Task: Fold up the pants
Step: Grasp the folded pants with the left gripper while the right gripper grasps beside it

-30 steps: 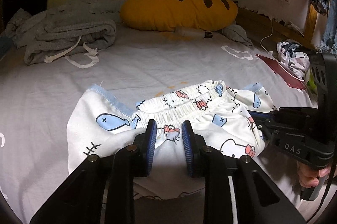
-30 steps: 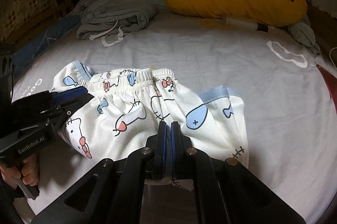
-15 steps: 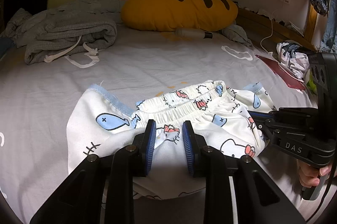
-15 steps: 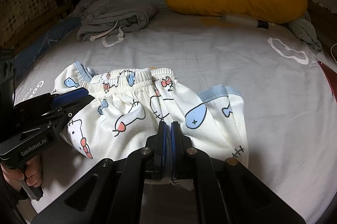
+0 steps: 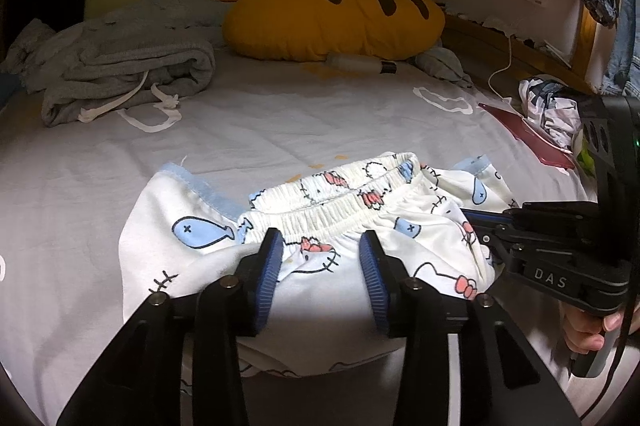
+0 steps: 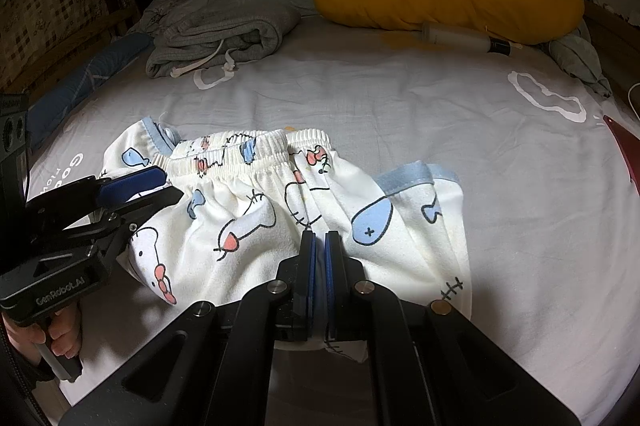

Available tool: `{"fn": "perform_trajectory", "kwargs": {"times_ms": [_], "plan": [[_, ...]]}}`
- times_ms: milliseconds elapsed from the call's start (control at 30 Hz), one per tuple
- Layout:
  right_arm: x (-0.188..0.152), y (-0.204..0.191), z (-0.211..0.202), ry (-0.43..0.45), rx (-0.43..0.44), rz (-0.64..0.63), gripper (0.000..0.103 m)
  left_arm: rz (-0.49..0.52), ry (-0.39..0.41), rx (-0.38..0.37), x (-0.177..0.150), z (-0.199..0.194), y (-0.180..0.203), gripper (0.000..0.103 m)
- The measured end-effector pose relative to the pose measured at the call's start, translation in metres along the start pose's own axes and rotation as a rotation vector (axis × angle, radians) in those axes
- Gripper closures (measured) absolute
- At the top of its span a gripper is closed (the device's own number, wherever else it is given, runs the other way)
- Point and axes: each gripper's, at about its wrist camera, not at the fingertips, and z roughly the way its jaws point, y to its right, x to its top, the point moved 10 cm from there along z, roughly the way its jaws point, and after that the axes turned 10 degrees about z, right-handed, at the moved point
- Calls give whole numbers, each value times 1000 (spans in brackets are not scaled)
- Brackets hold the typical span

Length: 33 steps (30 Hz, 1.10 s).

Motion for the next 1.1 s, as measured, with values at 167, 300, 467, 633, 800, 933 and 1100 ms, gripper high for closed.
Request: {"fn": "perform_trajectory", "kwargs": {"times_ms": [167,300,467,633,800,933,1100], "plan": [[0,-1,-1,2,-5,-20,97,22,108,71,11,-24,-1,35],[-1,-1,-3,8,-16,-32,85,28,180,173,20,-47,-10,0],[-2,-2,-3,6,-16,-28,82,-48,87,228,3,-36,-43,0],[-2,-1,-3,4,-15,-28,81,-212,-70,116,-21,-8,-61,0],[-2,-1,-3,6,-19,-31,81,-250,-79,50,-27,-6,-55,2],[-2,-1,-3,3,-20,-32,81,-294,-52,-103,-26,-8,-41,26],[-2,-1,-3,3,-21,-33,81,-347,-52,-209,-25,-8,-39,44]]}}
